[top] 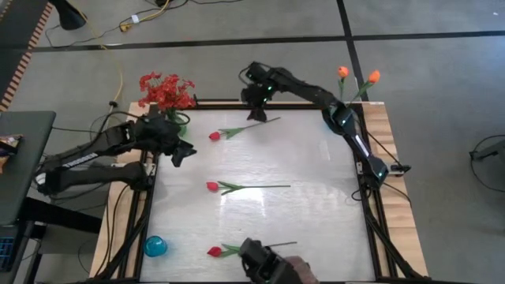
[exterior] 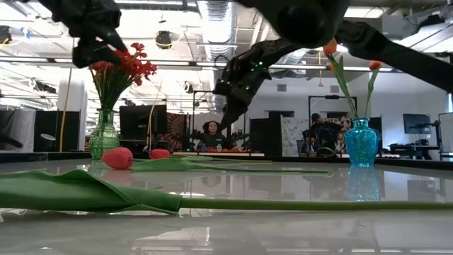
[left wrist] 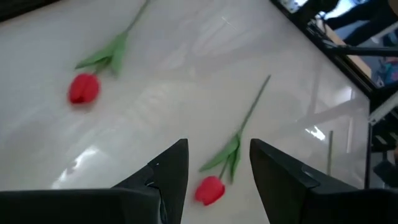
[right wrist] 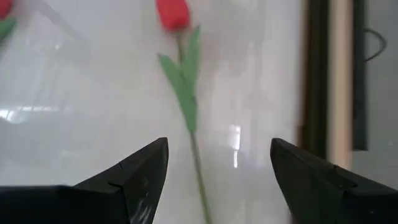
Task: Sort flowers into vase by color
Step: Put the top center pink tulip into the bottom blue vase
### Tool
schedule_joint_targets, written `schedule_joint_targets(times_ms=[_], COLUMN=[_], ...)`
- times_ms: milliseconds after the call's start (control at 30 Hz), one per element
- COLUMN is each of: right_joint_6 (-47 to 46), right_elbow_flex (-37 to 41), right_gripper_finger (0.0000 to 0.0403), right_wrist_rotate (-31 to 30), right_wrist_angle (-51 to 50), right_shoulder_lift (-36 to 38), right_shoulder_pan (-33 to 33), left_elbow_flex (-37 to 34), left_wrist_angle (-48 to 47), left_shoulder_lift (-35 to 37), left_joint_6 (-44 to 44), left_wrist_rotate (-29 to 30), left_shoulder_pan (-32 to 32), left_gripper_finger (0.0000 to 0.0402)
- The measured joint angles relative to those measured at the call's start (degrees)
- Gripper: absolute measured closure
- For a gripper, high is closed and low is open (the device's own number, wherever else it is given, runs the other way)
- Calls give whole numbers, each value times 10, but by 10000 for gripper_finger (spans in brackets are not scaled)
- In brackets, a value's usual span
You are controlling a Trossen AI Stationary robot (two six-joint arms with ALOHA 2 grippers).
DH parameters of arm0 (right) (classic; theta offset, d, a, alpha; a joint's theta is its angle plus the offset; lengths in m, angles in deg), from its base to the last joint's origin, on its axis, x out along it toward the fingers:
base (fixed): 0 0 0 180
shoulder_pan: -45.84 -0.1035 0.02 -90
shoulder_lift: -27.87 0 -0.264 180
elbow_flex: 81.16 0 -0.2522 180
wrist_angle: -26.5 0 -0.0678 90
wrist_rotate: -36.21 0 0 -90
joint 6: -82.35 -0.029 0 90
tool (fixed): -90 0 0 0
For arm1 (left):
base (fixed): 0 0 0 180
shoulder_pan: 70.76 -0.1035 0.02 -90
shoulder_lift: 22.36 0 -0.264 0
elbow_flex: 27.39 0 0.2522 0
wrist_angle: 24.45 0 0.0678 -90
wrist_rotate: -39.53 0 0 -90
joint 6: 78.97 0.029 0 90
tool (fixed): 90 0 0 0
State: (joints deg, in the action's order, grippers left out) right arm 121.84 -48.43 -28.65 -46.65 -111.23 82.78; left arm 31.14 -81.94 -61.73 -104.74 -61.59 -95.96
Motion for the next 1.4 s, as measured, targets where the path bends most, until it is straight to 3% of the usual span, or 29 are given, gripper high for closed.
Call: schedule_joint_targets(times_ms=[200, 567, 1100, 1300, 1400], right_joint_6=[-3, -33, -61, -47, -43], right_elbow_flex=[-1, 0, 0, 37, 43], right_gripper_finger=[94, 94, 103, 106, 107], right_wrist_rotate=[-42, -56, -58, -106, -81], right_wrist_angle=[10, 25, -9, -23, -27], right_shoulder_lift=[-19, -47, -65, -64, -62], right_shoulder_pan=[-34, -38, -47, -47, -35], left_elbow_flex=[0, 0, 0, 0, 0], left_wrist_angle=[51, 86, 100, 100, 100], left_shoulder_lift=[-44, -91, -92, -92, -91], left_joint_6=[-7, -26, -41, -50, -49], left_wrist_rotate=[26, 77, 104, 103, 103], left_shoulder_pan=[61, 117, 136, 136, 136], left_gripper_finger=[244, 244, 244, 244, 244])
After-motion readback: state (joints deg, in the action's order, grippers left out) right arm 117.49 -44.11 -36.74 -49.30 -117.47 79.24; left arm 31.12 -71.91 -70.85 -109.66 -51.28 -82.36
